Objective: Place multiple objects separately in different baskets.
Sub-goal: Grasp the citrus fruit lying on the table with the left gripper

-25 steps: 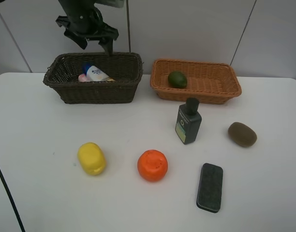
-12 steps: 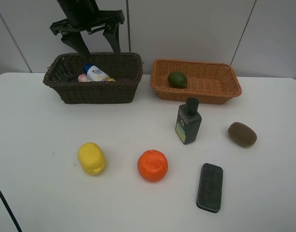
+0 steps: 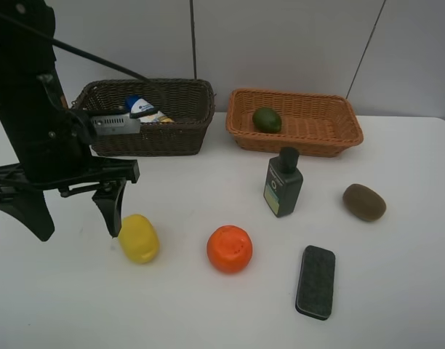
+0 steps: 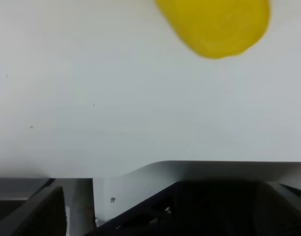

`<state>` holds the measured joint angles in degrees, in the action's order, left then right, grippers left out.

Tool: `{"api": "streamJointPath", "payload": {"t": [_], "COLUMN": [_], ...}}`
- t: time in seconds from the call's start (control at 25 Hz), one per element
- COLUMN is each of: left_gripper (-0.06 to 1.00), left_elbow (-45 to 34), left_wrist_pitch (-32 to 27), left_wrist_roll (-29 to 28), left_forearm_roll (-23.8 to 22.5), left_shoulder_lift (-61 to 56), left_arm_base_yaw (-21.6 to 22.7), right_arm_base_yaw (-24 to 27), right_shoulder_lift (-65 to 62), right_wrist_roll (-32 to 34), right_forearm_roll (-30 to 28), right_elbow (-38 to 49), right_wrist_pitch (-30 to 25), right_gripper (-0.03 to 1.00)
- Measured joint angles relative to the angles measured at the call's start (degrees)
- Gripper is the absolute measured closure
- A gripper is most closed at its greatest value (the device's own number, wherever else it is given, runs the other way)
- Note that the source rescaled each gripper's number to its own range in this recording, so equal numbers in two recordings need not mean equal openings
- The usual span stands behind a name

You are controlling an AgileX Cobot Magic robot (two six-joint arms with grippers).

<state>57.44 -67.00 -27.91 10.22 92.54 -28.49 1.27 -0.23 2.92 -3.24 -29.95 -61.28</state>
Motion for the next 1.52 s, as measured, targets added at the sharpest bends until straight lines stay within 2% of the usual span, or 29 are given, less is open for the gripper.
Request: {"api": "streamJointPath", "payload": {"t": [0.24, 0.56, 1.08, 1.36, 1.4, 1.44, 1.48, 1.52], "left_gripper": [-0.05, -0.05, -0.05, -0.04, -0.02, 0.04, 0.16, 0.34], "left_elbow": [-4.85, -4.91, -4.86, -4.86, -4.86, -4.86, -4.86, -4.86], "left_wrist_pitch": [13.20, 22.84, 27.98, 27.27, 27.14, 27.00, 26.90, 26.84], "left_wrist_roll": [-10.22, -13.20, -13.30, -13.12, -12.98, -12.98, -12.86, -12.54], "left_forearm_roll": [0.06, 3.02, 4.49, 4.41, 4.28, 3.98, 3.64, 3.38], "left_shoulder_lift": [0.13, 6.43, 15.99, 19.93, 20.07, 20.07, 20.07, 20.07], "left_arm_base_yaw": [-1.65, -1.72, -1.72, -1.72, -1.72, -1.72, -1.72, -1.72], "right_arm_base_yaw": [0.00, 0.00, 0.00, 0.00, 0.00, 0.00, 0.00, 0.00], "right_shoulder_lift": [0.00, 0.00, 0.00, 0.00, 0.00, 0.00, 0.00, 0.00], "right_wrist_roll": [0.00, 0.00, 0.00, 0.00, 0.00, 0.00, 0.00, 0.00], "right_forearm_roll": [0.00, 0.00, 0.00, 0.00, 0.00, 0.00, 0.00, 0.00], "right_elbow": [0.00, 0.00, 0.00, 0.00, 0.00, 0.00, 0.00, 0.00], "right_wrist_pitch": [0.00, 0.00, 0.00, 0.00, 0.00, 0.00, 0.00, 0.00], "right_gripper": [-0.01, -0.01, -0.01, -0.01, -0.01, -0.01, -0.01, -0.01]}}
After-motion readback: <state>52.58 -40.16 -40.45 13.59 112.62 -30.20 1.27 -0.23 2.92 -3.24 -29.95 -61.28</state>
